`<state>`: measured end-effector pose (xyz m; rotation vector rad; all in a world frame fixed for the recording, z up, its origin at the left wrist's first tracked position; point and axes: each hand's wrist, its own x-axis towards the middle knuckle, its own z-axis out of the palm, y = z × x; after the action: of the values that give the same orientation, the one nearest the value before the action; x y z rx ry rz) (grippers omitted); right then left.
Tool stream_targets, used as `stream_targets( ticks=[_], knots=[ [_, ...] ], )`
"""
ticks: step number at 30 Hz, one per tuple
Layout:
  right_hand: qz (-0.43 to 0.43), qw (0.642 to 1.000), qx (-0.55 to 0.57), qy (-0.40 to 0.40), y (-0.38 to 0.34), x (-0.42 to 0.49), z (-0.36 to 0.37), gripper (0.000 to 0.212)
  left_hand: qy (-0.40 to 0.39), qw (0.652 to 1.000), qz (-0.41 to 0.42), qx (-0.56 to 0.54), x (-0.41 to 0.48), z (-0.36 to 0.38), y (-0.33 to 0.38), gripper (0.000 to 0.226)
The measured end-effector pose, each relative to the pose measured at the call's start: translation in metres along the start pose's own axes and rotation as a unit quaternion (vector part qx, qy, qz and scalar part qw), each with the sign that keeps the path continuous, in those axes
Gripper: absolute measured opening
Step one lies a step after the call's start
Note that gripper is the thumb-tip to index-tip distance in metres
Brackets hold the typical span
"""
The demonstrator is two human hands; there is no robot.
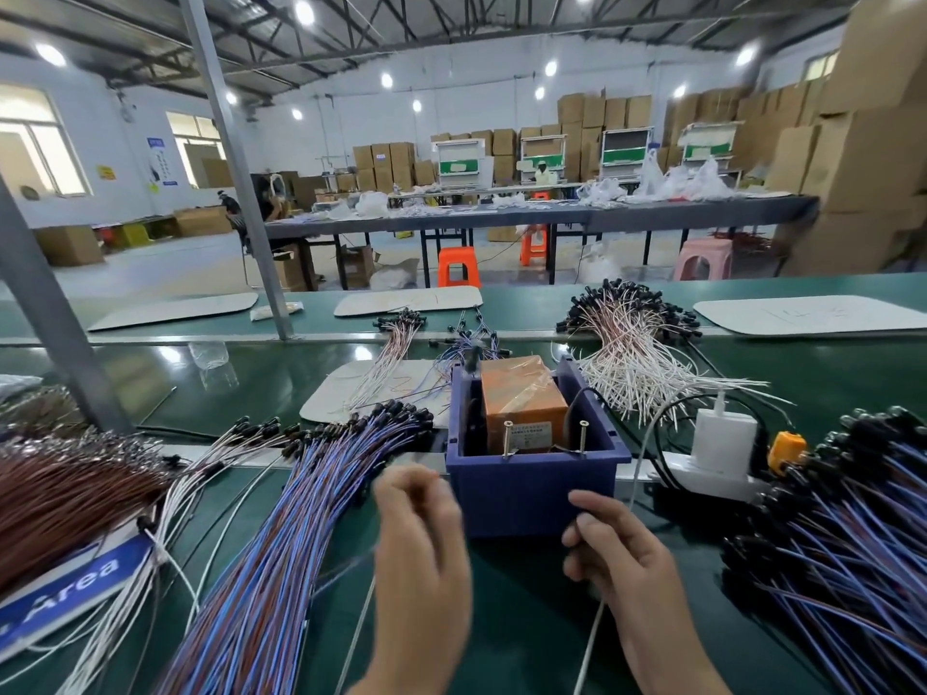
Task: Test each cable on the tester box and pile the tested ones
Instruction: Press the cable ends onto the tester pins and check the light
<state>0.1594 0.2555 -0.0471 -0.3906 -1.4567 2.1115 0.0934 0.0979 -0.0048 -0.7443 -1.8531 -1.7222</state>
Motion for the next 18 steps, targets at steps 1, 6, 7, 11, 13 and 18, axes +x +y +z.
stream_targets(
  ticks=[1,6,7,11,13,18],
  knots=[
    [0.007,0.999,0.04,-0.012,-0.004,-0.001,0.003,0.021,-0.033,0.998,0.048,0.02,-0.011,0.008,0.001,0.012],
    [0.08,0.966,0.245,-0.028,-0.025,0.002,0.006,0.041,-0.253,0.923,0.208,0.204,-0.047,0.03,-0.003,0.012],
    [0.075,0.96,0.27,-0.018,-0.029,0.001,0.003,0.04,-0.291,0.909,0.2,0.223,-0.047,0.029,-0.004,0.018],
    [0.036,0.941,0.336,0.026,-0.039,0.0,-0.019,0.032,-0.35,0.893,0.197,0.205,-0.044,0.022,-0.014,0.024],
    [0.023,0.937,0.343,0.056,-0.042,0.002,-0.03,0.04,-0.338,0.888,0.201,0.238,-0.04,0.018,-0.019,0.028],
    [0.011,0.921,0.368,0.131,-0.037,0.008,-0.052,0.046,-0.182,0.895,0.254,0.317,-0.018,-0.001,-0.036,0.022]
  ],
)
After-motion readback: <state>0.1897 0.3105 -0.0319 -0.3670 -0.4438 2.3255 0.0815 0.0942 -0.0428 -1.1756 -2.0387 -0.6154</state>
